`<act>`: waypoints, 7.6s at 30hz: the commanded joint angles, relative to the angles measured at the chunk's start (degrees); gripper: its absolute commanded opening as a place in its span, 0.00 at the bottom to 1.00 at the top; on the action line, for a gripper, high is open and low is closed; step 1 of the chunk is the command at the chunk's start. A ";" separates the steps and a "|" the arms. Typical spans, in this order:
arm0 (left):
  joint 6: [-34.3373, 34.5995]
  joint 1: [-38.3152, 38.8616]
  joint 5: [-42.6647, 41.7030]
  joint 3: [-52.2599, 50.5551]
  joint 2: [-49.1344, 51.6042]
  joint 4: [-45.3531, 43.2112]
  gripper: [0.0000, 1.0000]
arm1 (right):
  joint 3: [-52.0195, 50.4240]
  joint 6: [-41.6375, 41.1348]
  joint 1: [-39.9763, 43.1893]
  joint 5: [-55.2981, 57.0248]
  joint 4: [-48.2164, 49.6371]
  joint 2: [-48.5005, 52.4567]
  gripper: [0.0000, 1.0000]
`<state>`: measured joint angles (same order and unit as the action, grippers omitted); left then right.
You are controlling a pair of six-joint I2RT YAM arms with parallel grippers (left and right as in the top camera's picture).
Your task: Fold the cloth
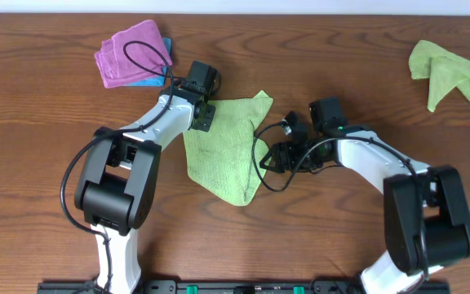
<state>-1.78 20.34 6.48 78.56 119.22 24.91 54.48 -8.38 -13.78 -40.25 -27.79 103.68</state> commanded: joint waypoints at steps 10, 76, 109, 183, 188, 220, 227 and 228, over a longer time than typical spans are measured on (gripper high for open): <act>-0.35 -0.55 -0.57 0.48 1.55 0.55 0.05 | 0.96 -2.60 -0.57 -0.24 5.11 2.47 0.59; 5.25 -0.22 -5.05 0.46 1.55 2.34 0.05 | 17.29 -17.62 4.81 40.30 -26.43 -1.42 0.62; 13.42 6.86 -11.06 1.97 -13.92 24.57 0.06 | 24.37 -2.03 4.72 41.11 -29.05 -10.36 0.02; 24.90 16.33 -10.32 -19.39 -28.76 13.35 0.06 | 46.99 6.34 -4.50 29.55 -7.19 31.45 0.02; 24.35 16.33 -10.29 -19.39 -28.76 13.38 0.06 | 46.99 5.68 -3.52 36.00 -8.79 31.45 0.02; 23.63 13.16 -12.41 -19.39 -22.14 4.76 0.06 | 48.35 0.26 3.61 44.68 -10.21 31.45 0.01; 23.63 12.98 -12.94 -19.37 -21.81 1.33 0.06 | 56.46 0.26 3.63 43.87 -16.96 31.43 0.99; 23.63 12.94 -12.92 -19.37 -21.84 1.22 0.08 | 58.07 0.26 3.63 43.87 -18.47 31.43 0.99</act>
<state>22.46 33.56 -5.98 59.57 97.30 26.37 108.01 -7.46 -10.35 3.53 -44.27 134.52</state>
